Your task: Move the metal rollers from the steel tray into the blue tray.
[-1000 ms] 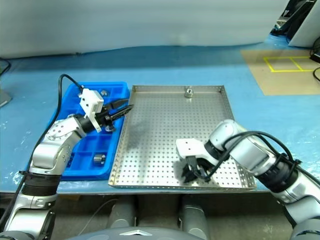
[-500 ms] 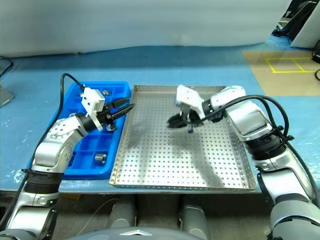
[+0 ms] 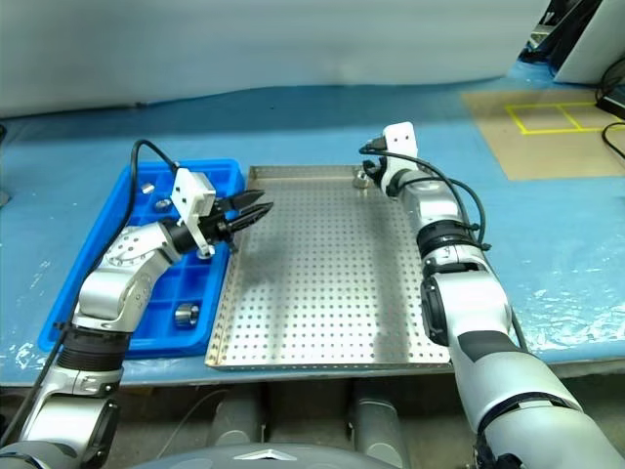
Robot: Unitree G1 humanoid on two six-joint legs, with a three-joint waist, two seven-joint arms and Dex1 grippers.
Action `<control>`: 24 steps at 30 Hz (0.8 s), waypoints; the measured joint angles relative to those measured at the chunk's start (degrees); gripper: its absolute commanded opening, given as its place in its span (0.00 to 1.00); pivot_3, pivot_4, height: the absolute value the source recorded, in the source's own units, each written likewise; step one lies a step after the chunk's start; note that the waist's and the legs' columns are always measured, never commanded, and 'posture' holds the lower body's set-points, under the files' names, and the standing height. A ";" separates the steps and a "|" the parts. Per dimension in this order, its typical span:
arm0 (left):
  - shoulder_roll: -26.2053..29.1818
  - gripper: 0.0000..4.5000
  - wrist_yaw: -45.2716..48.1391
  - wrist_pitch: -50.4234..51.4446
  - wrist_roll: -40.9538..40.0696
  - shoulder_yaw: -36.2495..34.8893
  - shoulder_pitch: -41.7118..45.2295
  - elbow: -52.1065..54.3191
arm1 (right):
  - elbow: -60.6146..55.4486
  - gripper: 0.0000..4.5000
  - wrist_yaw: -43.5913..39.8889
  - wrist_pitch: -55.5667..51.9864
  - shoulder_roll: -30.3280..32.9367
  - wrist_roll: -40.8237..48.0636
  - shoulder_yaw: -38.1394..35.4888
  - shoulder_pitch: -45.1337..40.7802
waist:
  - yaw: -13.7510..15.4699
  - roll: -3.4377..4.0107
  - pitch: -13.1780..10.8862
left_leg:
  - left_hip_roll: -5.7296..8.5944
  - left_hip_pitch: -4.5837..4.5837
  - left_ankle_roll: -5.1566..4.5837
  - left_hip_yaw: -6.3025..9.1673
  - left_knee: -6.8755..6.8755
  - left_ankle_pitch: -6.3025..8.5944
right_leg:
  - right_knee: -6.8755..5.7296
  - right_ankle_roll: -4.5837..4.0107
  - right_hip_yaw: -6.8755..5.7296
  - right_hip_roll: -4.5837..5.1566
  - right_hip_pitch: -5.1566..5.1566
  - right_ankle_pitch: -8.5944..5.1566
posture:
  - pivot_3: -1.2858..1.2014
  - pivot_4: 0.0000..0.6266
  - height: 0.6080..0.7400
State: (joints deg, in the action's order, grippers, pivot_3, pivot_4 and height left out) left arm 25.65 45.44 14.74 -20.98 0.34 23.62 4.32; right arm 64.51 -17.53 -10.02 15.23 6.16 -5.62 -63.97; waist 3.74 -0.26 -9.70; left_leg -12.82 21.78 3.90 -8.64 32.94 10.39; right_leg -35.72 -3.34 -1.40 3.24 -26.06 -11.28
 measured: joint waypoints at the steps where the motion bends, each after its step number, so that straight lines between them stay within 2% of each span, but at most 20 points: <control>1: 0.00 0.32 0.01 0.00 0.00 0.02 0.00 -0.01 | 1.41 0.74 0.58 0.46 -0.50 0.34 -0.72 -0.31 | 0.00 0.00 0.00 | 0.00 0.04 0.00 0.00 0.02 0.00 | -0.01 0.00 0.00 0.00 -0.03 0.00 | 0.51 0.24 1.00; 4: 0.00 0.32 0.00 0.03 0.00 0.04 -0.02 0.00 | 4.06 0.97 2.21 2.06 -1.92 0.81 -2.60 -0.89 | 0.02 0.01 -0.01 | 0.00 0.05 -0.01 0.00 0.07 0.00 | -0.02 -0.01 0.00 0.01 -0.03 0.01 | 0.51 0.24 1.00; 5: 0.00 0.32 0.00 0.05 0.00 0.05 -0.04 0.01 | 4.54 1.00 2.61 2.51 -2.19 0.82 -2.84 -1.02 | 0.04 0.01 -0.01 | -0.01 0.05 -0.01 0.00 0.08 0.00 | -0.04 -0.01 0.00 0.02 -0.03 0.01 | 0.52 0.24 1.00; 16: -0.14 0.32 -0.04 0.07 -0.01 0.09 -1.21 0.04 | 8.18 1.00 6.11 4.21 -6.61 -1.49 -2.35 -2.23 | 0.01 0.03 -0.02 | -0.03 0.02 0.00 -0.01 0.09 0.00 | -0.08 -0.02 -0.01 0.01 -0.03 0.01 | 0.52 0.24 1.00; 24: -0.48 0.32 -0.12 0.01 0.10 0.11 -1.22 0.03 | 9.78 1.00 14.52 6.80 -8.73 -3.06 -2.60 -3.14 | 0.16 0.04 -0.02 | -0.02 0.03 0.01 -0.01 0.09 0.00 | -0.08 -0.02 -0.01 0.02 -0.03 0.01 | 0.52 0.24 1.00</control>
State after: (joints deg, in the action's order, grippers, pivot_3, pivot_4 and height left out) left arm 25.17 45.32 14.75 -20.88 0.45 22.40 4.35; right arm 74.29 -3.01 -3.23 6.49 3.10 -8.22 -67.11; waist 3.89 -0.22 -9.72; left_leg -12.84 21.81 3.91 -8.65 33.03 10.39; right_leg -35.79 -3.36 -1.41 3.27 -26.09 -11.26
